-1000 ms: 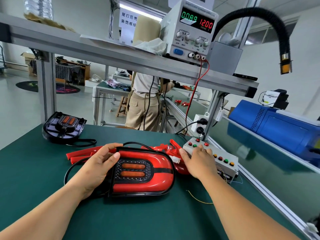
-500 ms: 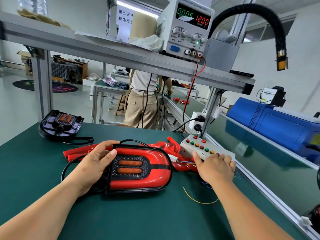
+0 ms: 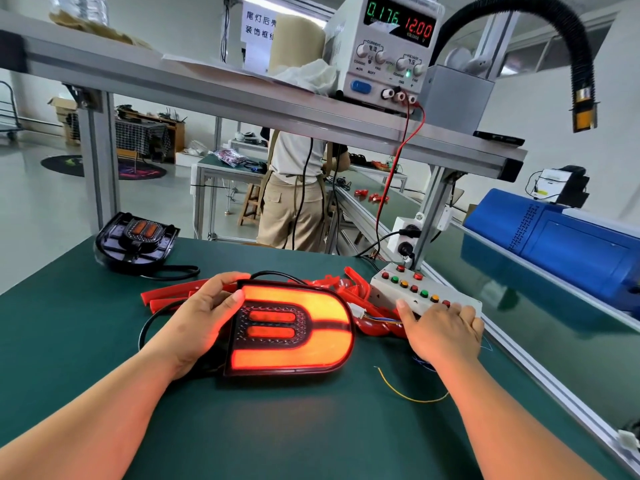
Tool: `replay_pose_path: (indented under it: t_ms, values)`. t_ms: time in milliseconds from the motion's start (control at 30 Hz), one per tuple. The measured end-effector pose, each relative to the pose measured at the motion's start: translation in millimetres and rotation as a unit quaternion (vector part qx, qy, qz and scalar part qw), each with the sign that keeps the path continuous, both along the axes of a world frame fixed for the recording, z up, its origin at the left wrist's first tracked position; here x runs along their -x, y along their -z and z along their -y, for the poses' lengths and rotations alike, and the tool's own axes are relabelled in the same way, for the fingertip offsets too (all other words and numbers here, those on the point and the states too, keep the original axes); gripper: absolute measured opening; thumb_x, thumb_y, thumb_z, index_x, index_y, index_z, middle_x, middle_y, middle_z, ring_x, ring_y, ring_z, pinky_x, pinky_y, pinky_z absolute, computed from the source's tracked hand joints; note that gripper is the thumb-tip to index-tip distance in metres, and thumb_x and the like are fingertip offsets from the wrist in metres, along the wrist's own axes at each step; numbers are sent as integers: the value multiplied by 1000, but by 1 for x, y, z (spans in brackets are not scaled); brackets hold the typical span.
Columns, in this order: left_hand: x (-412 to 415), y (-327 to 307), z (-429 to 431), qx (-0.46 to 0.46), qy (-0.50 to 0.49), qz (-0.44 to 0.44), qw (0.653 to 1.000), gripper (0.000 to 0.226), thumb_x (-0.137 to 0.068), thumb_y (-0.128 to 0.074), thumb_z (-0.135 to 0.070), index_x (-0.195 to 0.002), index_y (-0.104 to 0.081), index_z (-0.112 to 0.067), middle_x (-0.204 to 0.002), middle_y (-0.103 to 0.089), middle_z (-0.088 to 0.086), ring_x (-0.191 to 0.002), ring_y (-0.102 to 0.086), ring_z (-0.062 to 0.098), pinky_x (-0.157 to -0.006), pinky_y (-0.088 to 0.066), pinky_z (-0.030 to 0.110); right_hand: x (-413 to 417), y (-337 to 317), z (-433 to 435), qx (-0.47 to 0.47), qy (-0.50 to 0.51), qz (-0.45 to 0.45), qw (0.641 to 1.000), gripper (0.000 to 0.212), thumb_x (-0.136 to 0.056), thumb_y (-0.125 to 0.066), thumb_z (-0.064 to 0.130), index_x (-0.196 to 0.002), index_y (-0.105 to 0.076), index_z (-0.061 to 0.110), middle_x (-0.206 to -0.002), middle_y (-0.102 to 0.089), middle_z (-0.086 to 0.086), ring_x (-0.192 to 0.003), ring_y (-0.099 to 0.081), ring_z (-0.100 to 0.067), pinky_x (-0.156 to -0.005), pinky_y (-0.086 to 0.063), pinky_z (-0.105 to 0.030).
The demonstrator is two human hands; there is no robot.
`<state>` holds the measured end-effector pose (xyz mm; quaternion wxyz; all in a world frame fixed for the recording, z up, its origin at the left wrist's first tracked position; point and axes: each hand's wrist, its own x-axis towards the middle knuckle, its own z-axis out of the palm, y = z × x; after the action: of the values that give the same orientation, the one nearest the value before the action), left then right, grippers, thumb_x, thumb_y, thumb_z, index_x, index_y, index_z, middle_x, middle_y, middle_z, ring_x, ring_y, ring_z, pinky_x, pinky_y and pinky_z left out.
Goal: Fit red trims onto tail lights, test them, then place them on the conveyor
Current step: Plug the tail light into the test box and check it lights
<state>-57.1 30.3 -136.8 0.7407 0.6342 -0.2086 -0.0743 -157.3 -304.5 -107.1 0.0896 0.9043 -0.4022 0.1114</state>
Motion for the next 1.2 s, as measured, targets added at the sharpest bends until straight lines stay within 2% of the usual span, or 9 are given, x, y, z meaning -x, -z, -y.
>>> replay_pose_path:
  t_ms: [300, 400, 533, 600, 767, 867, 967, 1200]
  values:
    - [2, -2, 0, -3, 3, 2, 1000, 26, -91, -56, -25, -108, -69, -39, -107, -69, 18, -97, -69, 25, -80, -55, 33, 1, -4, 0, 24, -8, -12, 1000, 89, -86, -7, 77, -117, -59, 12, -115, -59, -8, -109, -44, -27, -87, -32, -39]
    - [1, -2, 0, -8, -2, 5, 1000, 26, -93, -55, -24, -108, -68, -40, -109, -69, 19, -103, -68, 30, -80, -55, 32, 3, -3, 1, 41, -17, -9, 999, 88, -87, -8, 77, -116, -60, 12, -117, -60, -7, -109, -45, -26, -88, -33, -39]
    - [4, -3, -1, -33, -8, 21, 999, 29, -83, -57, -39, -110, -66, -44, -116, -64, 20, -115, -60, 32, -103, -47, 47, 1, 0, 2, 36, -18, 1, 999, 87, -88, -10, 75, -124, -55, 9, -125, -57, -12, -115, -48, -29, -94, -34, -40]
    - [5, -4, -1, -38, -5, 21, 999, 27, -84, -56, -39, -109, -66, -46, -117, -63, 18, -115, -61, 29, -106, -45, 49, 0, 2, 2, 37, -23, 10, 999, 85, -89, -11, 74, -126, -52, 10, -125, -54, -10, -117, -47, -30, -95, -34, -40]
    - [6, -5, -1, -44, -2, 19, 999, 29, -81, -57, -43, -109, -65, -47, -120, -62, 17, -118, -58, 29, -109, -42, 51, -10, 1, 5, 33, -74, 23, 996, 81, -89, -13, 72, -130, -48, 12, -137, -45, -8, -128, -39, -27, -98, -31, -42]
    - [6, -6, -1, -38, 3, 13, 999, 31, -80, -57, -44, -109, -65, -47, -121, -62, 18, -118, -58, 30, -108, -42, 53, -22, -2, 4, 17, -166, -5, 986, 82, -91, -17, 73, -143, -36, 12, -159, -26, -8, -144, -27, -22, -107, -27, -45]
    - [6, -6, -1, -33, 5, 10, 999, 31, -80, -57, -43, -109, -66, -47, -119, -63, 17, -116, -60, 30, -106, -44, 53, -33, -4, 0, 7, -207, -54, 977, 89, -89, -12, 76, -150, -27, 12, -164, -12, -4, -151, -13, -17, -112, -22, -45]
    - [5, -5, -1, -28, 2, 8, 1000, 27, -83, -58, -41, -108, -66, -46, -118, -64, 19, -115, -61, 32, -104, -46, 53, -43, -4, -5, -6, -181, -72, 981, 100, -83, -7, 81, -149, -30, 9, -162, -23, -6, -151, -10, -22, -115, -19, -49]
